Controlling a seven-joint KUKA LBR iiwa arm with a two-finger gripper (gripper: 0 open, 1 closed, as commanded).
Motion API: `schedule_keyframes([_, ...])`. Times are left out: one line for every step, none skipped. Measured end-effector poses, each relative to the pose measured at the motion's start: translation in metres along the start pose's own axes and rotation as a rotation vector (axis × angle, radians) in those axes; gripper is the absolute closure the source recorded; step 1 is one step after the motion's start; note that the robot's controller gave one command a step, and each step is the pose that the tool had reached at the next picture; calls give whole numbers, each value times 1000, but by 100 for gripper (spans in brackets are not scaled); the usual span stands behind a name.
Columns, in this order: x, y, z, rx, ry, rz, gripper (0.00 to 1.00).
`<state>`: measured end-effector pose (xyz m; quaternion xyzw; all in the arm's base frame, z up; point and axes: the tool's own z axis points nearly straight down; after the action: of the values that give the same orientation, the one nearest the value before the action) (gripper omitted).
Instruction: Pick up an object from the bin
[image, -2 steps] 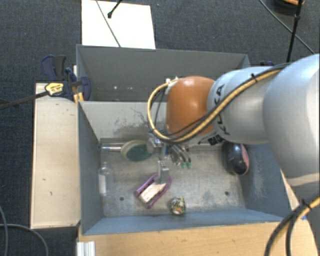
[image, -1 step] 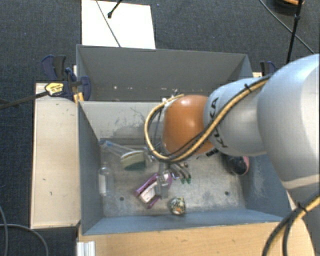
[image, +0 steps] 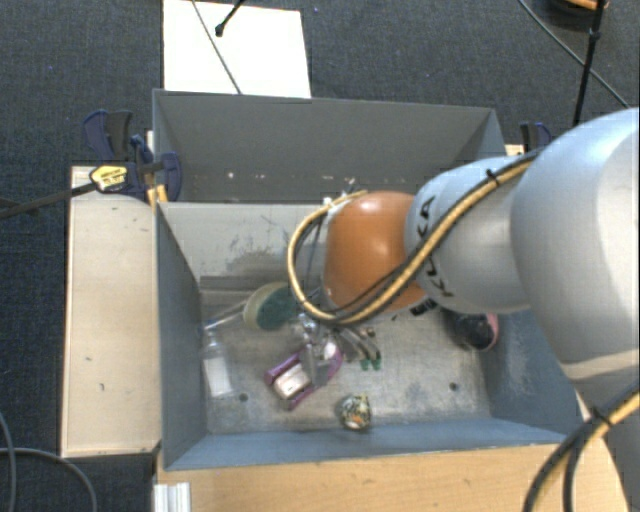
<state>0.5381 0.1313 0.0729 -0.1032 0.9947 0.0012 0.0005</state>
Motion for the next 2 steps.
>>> schedule_keyframes([24,-15,-87,2,-8,29,100])
schedule_keyframes([-10,2,-61,1,-4,113,100])
